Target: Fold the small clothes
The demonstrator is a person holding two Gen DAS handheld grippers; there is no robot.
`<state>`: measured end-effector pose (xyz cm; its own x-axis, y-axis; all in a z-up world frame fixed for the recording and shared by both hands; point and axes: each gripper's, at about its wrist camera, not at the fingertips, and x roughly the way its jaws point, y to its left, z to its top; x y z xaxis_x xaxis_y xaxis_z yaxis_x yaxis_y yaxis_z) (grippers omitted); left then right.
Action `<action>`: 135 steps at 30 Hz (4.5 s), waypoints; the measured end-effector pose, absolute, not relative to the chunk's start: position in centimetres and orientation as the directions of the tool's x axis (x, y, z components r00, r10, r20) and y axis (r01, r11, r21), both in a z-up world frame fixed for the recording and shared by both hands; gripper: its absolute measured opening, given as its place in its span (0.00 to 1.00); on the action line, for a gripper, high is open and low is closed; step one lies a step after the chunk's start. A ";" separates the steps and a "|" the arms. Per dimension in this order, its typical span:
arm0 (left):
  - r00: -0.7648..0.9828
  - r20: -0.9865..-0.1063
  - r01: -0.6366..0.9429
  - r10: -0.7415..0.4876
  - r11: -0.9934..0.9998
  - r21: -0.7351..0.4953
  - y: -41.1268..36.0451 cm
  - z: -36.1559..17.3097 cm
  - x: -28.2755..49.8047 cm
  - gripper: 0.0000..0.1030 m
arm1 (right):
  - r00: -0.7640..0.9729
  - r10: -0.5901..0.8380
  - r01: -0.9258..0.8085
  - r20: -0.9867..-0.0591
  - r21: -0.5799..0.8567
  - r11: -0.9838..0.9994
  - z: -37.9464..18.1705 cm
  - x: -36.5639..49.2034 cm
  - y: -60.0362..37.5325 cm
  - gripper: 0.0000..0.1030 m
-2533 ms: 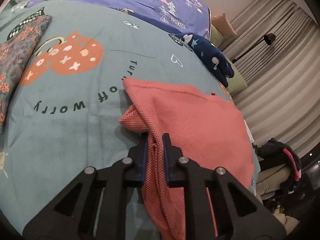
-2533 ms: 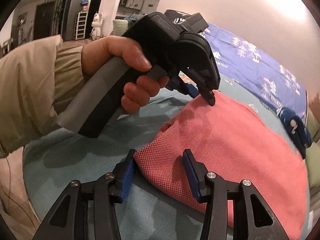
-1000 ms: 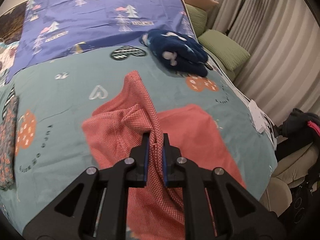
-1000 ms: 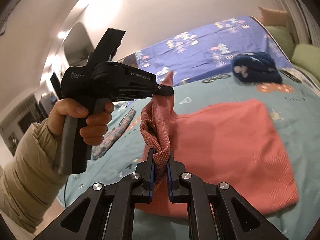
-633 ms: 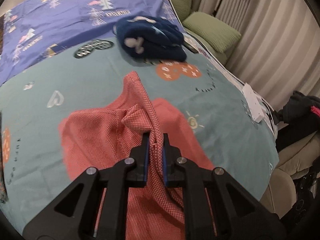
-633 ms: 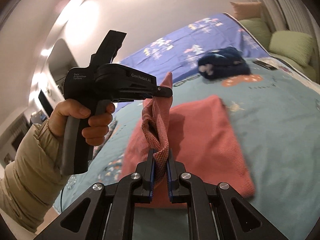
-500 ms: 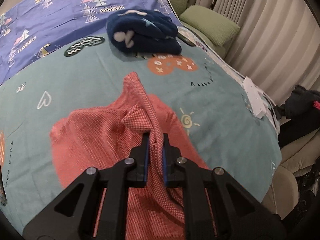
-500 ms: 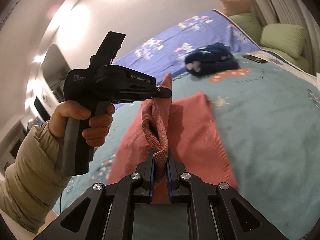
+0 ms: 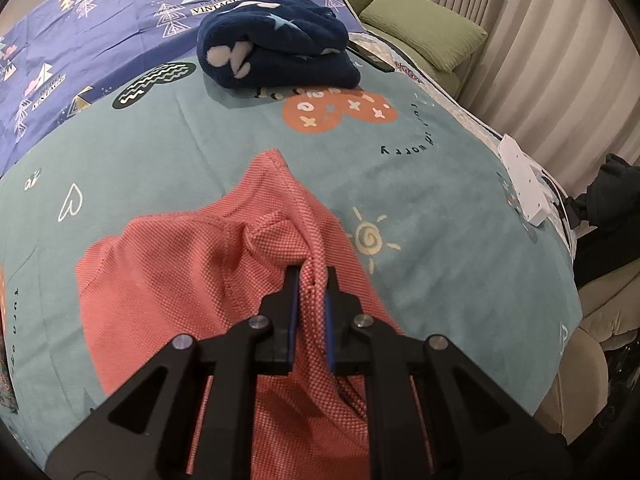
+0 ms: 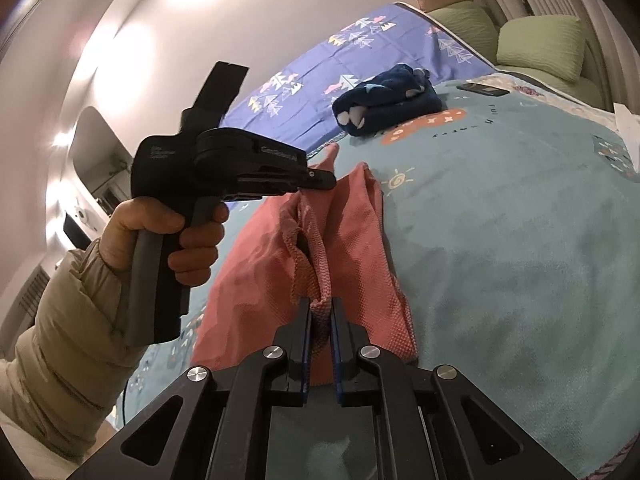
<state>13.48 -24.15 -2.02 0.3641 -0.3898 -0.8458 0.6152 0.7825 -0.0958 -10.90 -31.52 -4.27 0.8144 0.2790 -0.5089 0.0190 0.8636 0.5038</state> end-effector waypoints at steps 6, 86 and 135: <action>0.376 -0.846 0.635 -0.379 0.770 -0.063 -25.6 -2.5 12.6 0.13 | 0.814 0.287 0.012 -0.506 0.508 0.861 -4.0 -11.8 -31.8 0.07; 0.595 -0.724 0.471 -0.348 0.882 -0.037 -13.3 -5.2 13.5 0.65 | 0.645 0.242 -0.080 -0.725 0.251 0.965 -3.3 10.8 -33.9 0.05; 0.530 -0.727 0.483 -0.437 0.860 -0.165 -14.9 -5.1 18.9 0.24 | 0.636 0.305 -0.102 -0.709 0.315 0.944 -2.1 12.2 -30.4 0.23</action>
<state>18.87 -14.94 -5.08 0.5298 -0.4372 -0.7268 0.4831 0.8598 -0.1650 12.25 -30.35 -2.06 0.6356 0.3053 -0.7090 -0.1025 0.9437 0.3145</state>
